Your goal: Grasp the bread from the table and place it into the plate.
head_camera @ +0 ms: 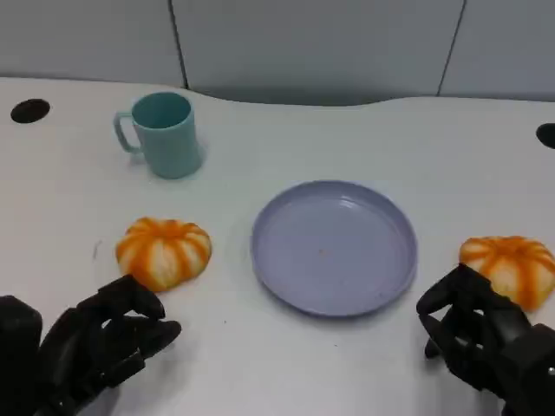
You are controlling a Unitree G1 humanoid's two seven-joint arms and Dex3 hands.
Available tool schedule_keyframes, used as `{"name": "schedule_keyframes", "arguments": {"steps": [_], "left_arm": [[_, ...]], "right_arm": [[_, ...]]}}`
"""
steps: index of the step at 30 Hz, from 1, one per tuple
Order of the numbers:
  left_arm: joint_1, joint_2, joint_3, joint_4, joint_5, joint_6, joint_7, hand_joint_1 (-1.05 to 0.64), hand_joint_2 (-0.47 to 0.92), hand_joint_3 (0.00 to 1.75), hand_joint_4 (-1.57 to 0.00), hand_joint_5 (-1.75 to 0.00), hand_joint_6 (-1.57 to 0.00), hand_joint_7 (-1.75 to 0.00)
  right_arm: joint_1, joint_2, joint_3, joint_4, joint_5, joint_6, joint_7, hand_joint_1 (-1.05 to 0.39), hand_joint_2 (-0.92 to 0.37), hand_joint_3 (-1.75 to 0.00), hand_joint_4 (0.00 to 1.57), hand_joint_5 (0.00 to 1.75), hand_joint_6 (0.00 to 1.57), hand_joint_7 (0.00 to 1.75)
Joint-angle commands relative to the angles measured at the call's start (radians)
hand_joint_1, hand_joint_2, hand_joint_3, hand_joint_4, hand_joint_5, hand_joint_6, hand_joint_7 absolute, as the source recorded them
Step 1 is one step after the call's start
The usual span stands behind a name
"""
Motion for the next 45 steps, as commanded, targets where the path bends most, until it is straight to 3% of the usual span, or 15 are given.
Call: {"name": "schedule_keyframes", "arguments": {"steps": [1,9,13,16,17,19,20,21,23,26,35,37,39,43,45], "left_arm": [[0.029,0.022,0.003,-0.073,0.032,-0.052,0.022,-0.28,0.92,0.05,-0.65,-1.75,-0.44,-1.75],[0.009,0.059,-0.044,-0.16,0.309,-0.326,0.202,-0.24,0.92,0.09,-0.58,-1.75,-0.37,-1.75],[-0.054,0.122,-0.096,-0.159,0.52,-0.378,0.307,-0.21,0.92,0.12,-0.5,-1.75,-0.3,-1.71],[-0.092,0.188,-0.143,-0.166,0.718,-0.397,0.406,-0.31,0.92,0.05,-0.36,-1.75,-0.26,-1.58],[-0.111,0.227,-0.167,-0.17,0.799,-0.39,0.426,-0.37,0.92,0.04,-0.32,-1.67,-0.25,-1.44],[-0.147,0.292,-0.209,-0.179,0.912,-0.36,0.414,-0.46,0.92,0.03,-0.3,-1.33,-0.37,-0.92],[-0.163,0.318,-0.228,-0.184,0.951,-0.341,0.396,-0.54,0.92,0.02,-0.21,-0.89,-0.36,-0.49],[-0.181,0.337,-0.244,-0.183,0.979,-0.323,0.38,-0.58,0.92,0.01,-0.19,-0.65,-0.37,-0.26],[-0.212,0.361,-0.273,-0.172,1.021,-0.288,0.359,-0.67,0.9,0.0,-0.08,-0.28,-0.26,-0.05],[-0.223,0.372,-0.292,-0.171,1.03,-0.265,0.356,-0.71,0.9,0.0,-0.03,-0.16,-0.21,-0.01],[-0.226,0.385,-0.313,-0.175,1.018,-0.246,0.365,-0.71,0.9,0.0,-0.05,-0.11,-0.2,0.0],[-0.385,0.356,-0.403,0.039,1.07,-0.21,0.276,-0.73,0.89,0.0,-0.02,-0.04,-0.12,0.0],[-0.509,0.311,-0.473,0.22,1.1,-0.182,0.229,-0.61,0.81,0.0,0.0,-0.01,-0.06,0.0],[-0.596,0.267,-0.533,0.381,1.107,-0.171,0.26,-0.56,0.79,0.0,0.0,0.0,-0.04,0.0],[-0.635,0.242,-0.564,0.468,1.112,-0.169,0.295,-0.63,0.78,0.0,0.0,0.0,-0.05,0.0]], "right_arm": [[0.003,-0.003,-0.007,-0.003,0.004,-0.013,-0.01,-0.25,-0.92,-0.34,0.59,1.75,0.39,1.75],[-0.008,-0.002,-0.004,0.01,0.005,-0.009,-0.004,-0.25,-0.92,-0.33,0.59,1.75,0.38,1.75],[-0.008,0.005,0.001,0.002,0.004,0.011,-0.007,-0.25,-0.92,-0.33,0.57,1.75,0.38,1.75],[-0.006,0.005,0.003,-0.004,0.011,0.012,0.002,-0.26,-0.92,-0.34,0.57,1.75,0.37,1.75],[-0.006,0.008,0.002,-0.005,0.02,0.015,0.008,-0.26,-0.92,-0.34,0.58,1.75,0.37,1.75],[-0.004,0.012,0.002,-0.005,0.022,0.016,0.008,-0.25,-0.92,-0.35,0.58,1.75,0.37,1.75],[-0.003,0.013,0.003,-0.006,0.018,0.016,0.004,-0.25,-0.92,-0.35,0.58,1.75,0.37,1.75],[-0.005,0.015,0.005,-0.002,0.014,0.011,-0.002,-0.25,-0.92,-0.35,0.58,1.75,0.37,1.75],[-0.005,0.015,0.01,-0.004,-0.001,0.013,-0.012,-0.27,-0.92,-0.34,0.58,1.75,0.37,1.75],[-0.005,0.016,0.012,-0.007,-0.008,0.015,-0.017,-0.27,-0.92,-0.34,0.58,1.75,0.37,1.75],[-0.005,0.016,0.012,-0.007,-0.01,0.015,-0.018,-0.28,-0.92,-0.34,0.58,1.75,0.38,1.75],[0.002,0.017,0.007,-0.016,0.006,0.02,-0.006,-0.27,-0.92,-0.34,0.59,1.75,0.37,1.75],[0.005,0.012,0.006,-0.02,0.006,0.02,-0.001,-0.27,-0.92,-0.34,0.59,1.75,0.37,1.75],[0.005,0.008,0.006,-0.021,-0.001,0.017,0.001,-0.27,-0.92,-0.34,0.59,1.75,0.38,1.75],[0.005,0.007,0.004,-0.021,0.002,0.014,0.004,-0.26,-0.92,-0.35,0.58,1.75,0.38,1.75]]}}
